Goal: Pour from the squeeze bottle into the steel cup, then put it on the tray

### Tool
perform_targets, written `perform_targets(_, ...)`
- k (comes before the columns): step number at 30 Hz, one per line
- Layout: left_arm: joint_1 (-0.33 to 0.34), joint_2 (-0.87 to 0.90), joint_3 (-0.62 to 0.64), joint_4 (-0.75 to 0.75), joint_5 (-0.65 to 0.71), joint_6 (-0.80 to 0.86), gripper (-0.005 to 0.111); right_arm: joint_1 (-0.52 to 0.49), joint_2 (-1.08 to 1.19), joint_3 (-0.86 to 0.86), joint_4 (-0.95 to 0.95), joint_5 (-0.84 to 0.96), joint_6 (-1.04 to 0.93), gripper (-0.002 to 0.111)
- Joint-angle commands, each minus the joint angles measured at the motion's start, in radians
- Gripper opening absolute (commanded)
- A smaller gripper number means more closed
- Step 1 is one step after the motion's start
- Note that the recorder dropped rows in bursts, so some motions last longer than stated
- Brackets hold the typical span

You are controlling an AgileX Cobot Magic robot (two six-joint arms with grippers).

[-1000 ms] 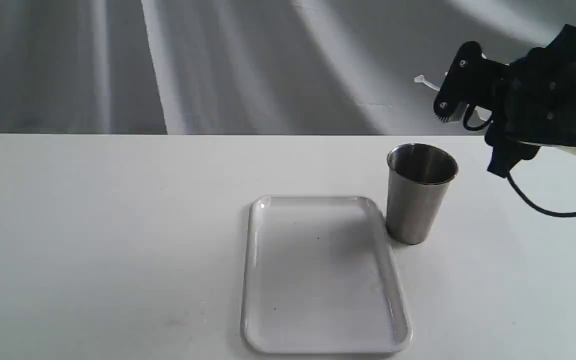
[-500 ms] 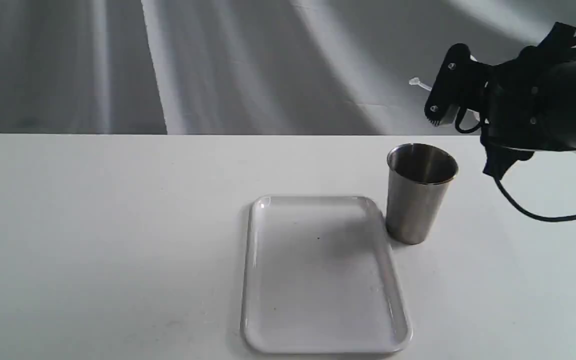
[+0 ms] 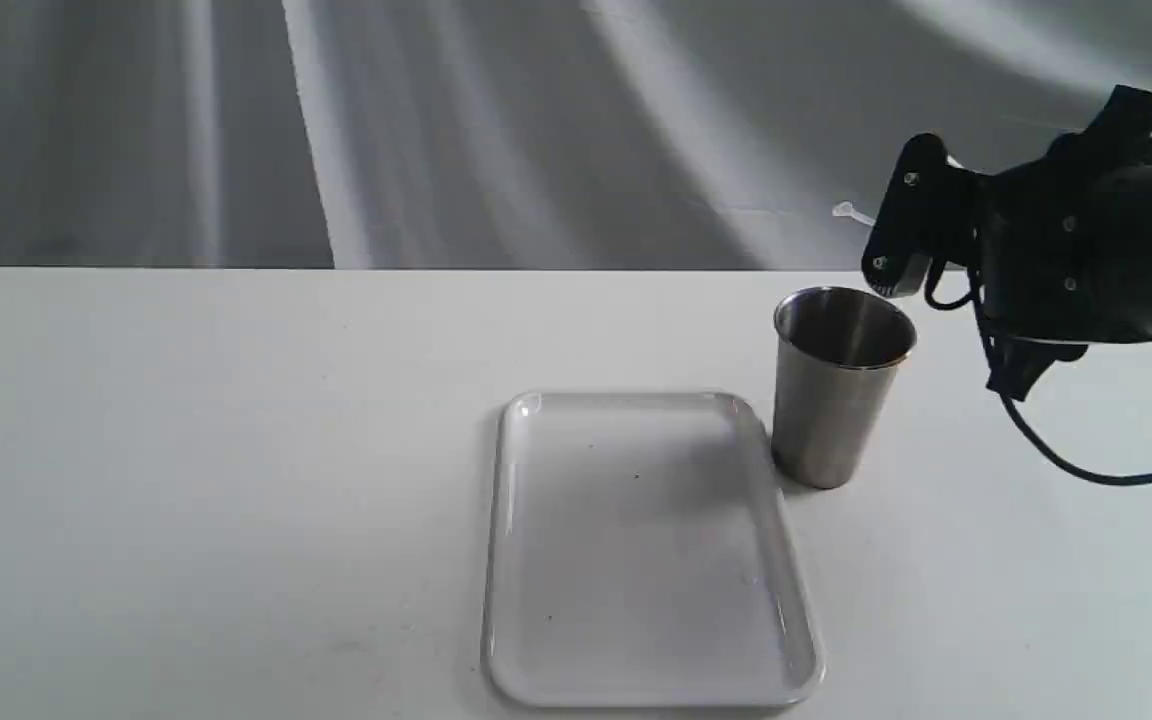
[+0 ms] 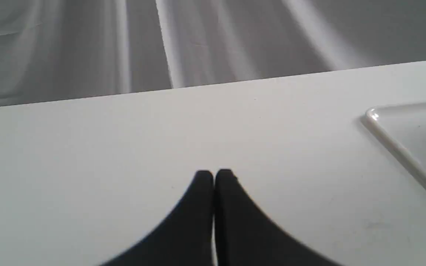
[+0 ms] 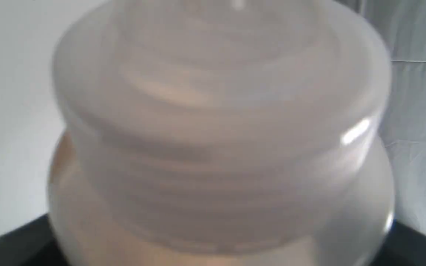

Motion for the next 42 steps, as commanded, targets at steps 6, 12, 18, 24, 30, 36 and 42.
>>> perform_targets(6, -0.006, -0.003, 0.004, -0.001, -0.007, -0.004, 0.000, 0.011, -0.021, 0.000, -0.037, 0.018, -0.006, 0.003)
perform_targets(12, -0.006, -0.003, 0.004, -0.001, -0.007, -0.004, 0.000, 0.011, -0.021, 0.000, -0.037, 0.018, -0.006, 0.003)
perform_targets(18, -0.006, -0.003, 0.004, -0.001, -0.007, -0.001, 0.000, 0.018, -0.021, 0.000, -0.037, 0.036, -0.006, 0.003)
perform_targets(24, -0.006, -0.003, 0.004, -0.001, -0.007, -0.003, 0.000, 0.018, -0.021, 0.000, -0.061, 0.038, -0.014, 0.003)
perform_targets(30, -0.006, -0.003, 0.004, -0.001, -0.007, -0.005, 0.000, 0.018, -0.021, 0.000, -0.082, 0.055, -0.118, 0.003)
perform_targets(36, -0.006, -0.003, 0.004, -0.001, -0.007, -0.005, 0.000, 0.018, -0.033, 0.000, -0.129, 0.062, -0.137, 0.003)
perform_targets(42, -0.006, -0.003, 0.004, -0.001, -0.007, -0.001, 0.000, 0.018, -0.040, 0.000, -0.179, 0.064, -0.173, 0.003)
